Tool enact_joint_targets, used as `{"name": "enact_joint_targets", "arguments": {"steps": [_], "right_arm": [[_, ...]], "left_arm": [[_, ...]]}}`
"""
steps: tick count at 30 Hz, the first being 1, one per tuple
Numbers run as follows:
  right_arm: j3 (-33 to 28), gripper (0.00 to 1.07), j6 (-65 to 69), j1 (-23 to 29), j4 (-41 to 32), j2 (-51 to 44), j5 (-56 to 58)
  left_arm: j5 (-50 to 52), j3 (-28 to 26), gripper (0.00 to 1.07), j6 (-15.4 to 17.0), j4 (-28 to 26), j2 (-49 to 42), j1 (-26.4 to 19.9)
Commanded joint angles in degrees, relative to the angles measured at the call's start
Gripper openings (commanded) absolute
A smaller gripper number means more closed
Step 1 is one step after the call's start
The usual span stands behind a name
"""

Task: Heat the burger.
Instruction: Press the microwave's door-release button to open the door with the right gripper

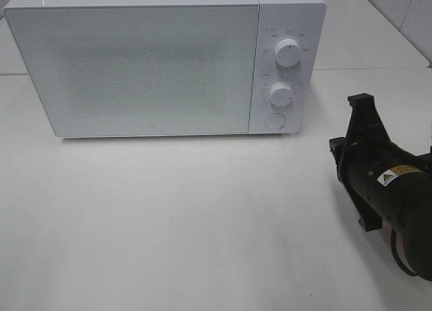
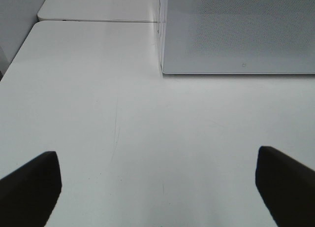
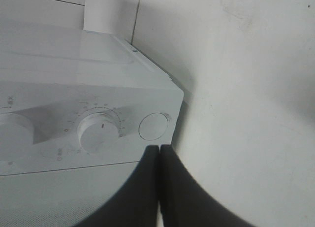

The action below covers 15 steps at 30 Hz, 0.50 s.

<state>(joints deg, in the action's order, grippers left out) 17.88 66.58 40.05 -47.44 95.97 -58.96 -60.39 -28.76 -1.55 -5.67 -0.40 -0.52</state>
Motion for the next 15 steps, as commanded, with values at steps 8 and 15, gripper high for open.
{"name": "enact_joint_targets", "arguments": {"steps": [8,15], "right_arm": [[6.7,0.0,2.2,0.0,0.2,7.0,-0.1],[11.8,0.0,4.7,-0.2,0.2,12.5,-0.2]], "left_arm": [[0.9,0.2,1.0,-0.1,-0.1,-1.3,0.2],[0.9,0.2,1.0,-0.1,-0.1,-1.3,0.2]]}}
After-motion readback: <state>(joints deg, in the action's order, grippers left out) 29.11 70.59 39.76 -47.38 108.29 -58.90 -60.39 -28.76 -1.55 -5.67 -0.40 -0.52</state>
